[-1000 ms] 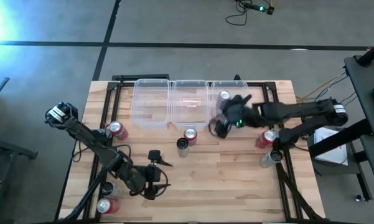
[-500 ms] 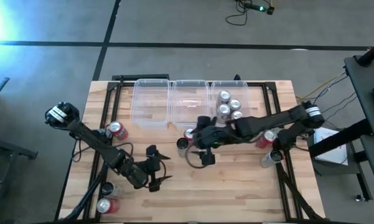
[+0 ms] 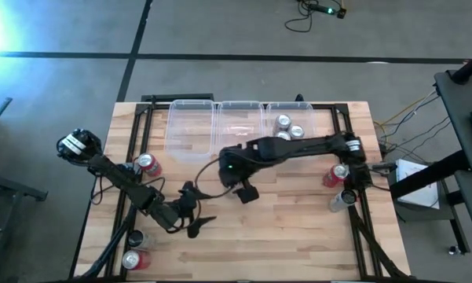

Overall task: Sort soda cans
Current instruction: Put the top right white pink soda can into the middle transparent bin

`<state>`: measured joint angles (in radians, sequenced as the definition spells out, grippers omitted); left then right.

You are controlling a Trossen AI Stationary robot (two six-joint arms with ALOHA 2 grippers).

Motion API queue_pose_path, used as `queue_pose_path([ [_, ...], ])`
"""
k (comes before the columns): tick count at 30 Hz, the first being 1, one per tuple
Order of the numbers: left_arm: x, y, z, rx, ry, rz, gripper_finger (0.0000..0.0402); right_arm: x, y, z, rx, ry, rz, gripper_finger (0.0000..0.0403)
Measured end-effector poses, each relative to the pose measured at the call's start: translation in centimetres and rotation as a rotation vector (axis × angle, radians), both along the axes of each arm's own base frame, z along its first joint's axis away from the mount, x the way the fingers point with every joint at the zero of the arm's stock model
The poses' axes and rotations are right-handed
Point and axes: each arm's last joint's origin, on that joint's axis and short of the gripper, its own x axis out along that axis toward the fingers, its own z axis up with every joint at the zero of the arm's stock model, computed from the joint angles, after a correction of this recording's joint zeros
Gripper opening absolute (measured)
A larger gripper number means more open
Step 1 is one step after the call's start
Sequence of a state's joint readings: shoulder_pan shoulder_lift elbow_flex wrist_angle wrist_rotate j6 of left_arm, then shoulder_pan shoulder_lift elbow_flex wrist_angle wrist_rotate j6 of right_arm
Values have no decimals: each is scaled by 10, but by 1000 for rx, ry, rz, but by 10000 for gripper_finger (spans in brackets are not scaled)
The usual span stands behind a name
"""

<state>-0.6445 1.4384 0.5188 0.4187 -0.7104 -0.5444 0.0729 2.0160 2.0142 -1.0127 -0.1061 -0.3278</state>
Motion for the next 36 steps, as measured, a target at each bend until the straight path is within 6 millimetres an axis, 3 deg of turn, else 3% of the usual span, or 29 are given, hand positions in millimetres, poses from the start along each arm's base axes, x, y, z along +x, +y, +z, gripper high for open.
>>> queue_pose_path([
  [18,-17,16,-27,80,65,53,348,16,-5,-32,1,94,-32,361],
  [25,-21,19,-32,59,77,68,348,19,-6,-37,10,103,-61,294],
  [28,-22,19,-33,64,86,66,348,18,-6,-36,18,103,-90,257],
  [31,-23,19,-35,67,116,38,348,17,-6,-32,23,109,-107,250],
  [36,-24,19,-37,69,144,30,348,17,-3,-1,20,47,-131,250],
])
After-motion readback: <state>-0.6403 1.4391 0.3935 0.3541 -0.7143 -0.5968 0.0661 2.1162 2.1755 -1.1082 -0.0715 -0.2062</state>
